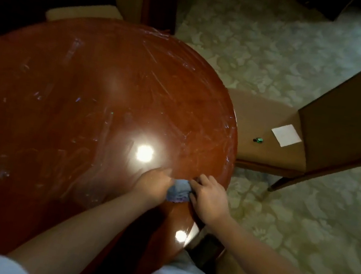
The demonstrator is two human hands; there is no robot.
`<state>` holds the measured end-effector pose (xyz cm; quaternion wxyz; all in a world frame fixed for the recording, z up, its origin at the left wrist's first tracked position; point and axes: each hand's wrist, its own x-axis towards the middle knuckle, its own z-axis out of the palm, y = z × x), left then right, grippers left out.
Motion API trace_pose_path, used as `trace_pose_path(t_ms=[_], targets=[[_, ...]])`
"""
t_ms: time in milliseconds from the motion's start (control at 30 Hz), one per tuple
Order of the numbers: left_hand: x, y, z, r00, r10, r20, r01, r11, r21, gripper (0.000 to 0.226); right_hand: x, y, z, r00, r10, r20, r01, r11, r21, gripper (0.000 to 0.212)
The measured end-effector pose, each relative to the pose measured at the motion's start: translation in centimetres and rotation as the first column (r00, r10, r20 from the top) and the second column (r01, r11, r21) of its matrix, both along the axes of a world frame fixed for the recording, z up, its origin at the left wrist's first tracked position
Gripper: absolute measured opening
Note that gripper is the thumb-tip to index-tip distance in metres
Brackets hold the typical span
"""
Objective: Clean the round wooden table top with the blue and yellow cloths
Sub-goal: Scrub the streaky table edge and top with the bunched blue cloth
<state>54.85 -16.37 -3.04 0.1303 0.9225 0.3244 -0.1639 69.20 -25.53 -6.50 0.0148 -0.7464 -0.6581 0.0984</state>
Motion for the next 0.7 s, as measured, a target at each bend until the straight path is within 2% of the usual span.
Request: trace_pose_path(t_ms=[167,267,333,400,467,533,633,700], targets=[[-0.6,-0.9,-0.1,0.988,0.148,0.042,-0.147,0.989,-0.033,0.027,2.0,0.3,-0.7,0.972,0.222,-0.071,-0.22,0.975,0.037,0.019],[-2.0,-2.8,0.4,0.973,0.181,0.143,-0.178,0.983,-0.034,0.025,1.9,0.4,-0.8,0.931,0.36,-0.054,-0.354,0.93,0.097,0.034],[-3.4,-3.7,0.2,0.962,0.213,0.172,-0.204,0.976,-0.072,0.019,0.9,0.2,-0.6,0.903,0.426,-0.055,-0.416,0.899,0.138,0.036],[-4.8,-4.3,-0.5,0.947,0.28,0.161,-0.274,0.96,-0.059,0.024,-0.4,0.2,-0.4,0.885,0.46,-0.07,-0.447,0.882,0.152,0.034],[-6.0,-4.4,-1.0,0.951,0.302,0.066,-0.301,0.953,-0.028,0.029,-1.4,0.5,-0.3,0.872,0.482,-0.083,-0.467,0.871,0.152,0.026],[-6.9,-4.5,-1.2,0.953,0.297,0.065,-0.299,0.954,0.028,0.028,-2.3,1.0,-0.2,0.862,0.496,-0.105,-0.482,0.866,0.134,0.018],[-8.0,-4.9,-1.5,0.95,0.297,0.097,-0.305,0.949,0.082,0.024,-3.3,1.8,0.3,0.852,0.512,-0.112,-0.508,0.859,0.063,0.021],[-9.1,-6.2,-1.9,0.952,0.301,0.062,-0.306,0.947,0.094,0.021,-3.6,1.4,0.4,0.811,0.58,-0.081,-0.578,0.815,0.05,0.024]])
